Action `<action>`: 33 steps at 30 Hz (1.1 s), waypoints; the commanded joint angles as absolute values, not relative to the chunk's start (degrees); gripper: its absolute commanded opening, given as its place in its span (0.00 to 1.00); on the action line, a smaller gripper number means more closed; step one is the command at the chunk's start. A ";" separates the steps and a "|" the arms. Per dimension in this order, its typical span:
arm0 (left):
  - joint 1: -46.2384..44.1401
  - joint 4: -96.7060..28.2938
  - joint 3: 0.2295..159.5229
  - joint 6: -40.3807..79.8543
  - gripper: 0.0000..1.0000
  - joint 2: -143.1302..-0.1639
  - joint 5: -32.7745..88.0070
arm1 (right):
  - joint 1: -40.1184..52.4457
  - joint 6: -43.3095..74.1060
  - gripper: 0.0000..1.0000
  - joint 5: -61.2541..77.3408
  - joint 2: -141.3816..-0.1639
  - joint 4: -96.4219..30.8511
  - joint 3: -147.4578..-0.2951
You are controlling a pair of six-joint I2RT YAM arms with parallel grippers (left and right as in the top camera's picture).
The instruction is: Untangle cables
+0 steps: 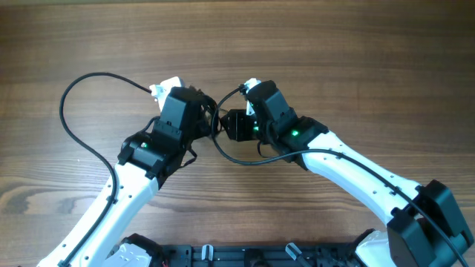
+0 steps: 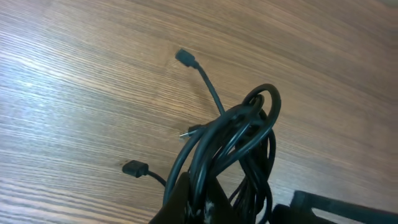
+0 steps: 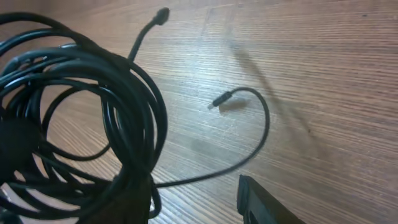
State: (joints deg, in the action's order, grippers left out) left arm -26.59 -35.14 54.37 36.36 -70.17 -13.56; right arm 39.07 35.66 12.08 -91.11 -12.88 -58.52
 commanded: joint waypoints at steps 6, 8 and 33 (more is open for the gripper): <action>-26.79 -32.32 55.53 36.51 0.04 -70.06 -8.21 | 39.20 35.16 0.46 13.67 -91.39 -13.58 -58.61; -26.74 -31.86 55.53 36.53 0.04 -70.06 -8.19 | 39.22 36.21 0.46 13.78 -91.39 -14.15 -58.61; -13.32 -35.00 55.53 50.43 0.04 -60.73 -4.32 | 27.38 56.84 0.59 6.42 -94.52 -30.11 -58.61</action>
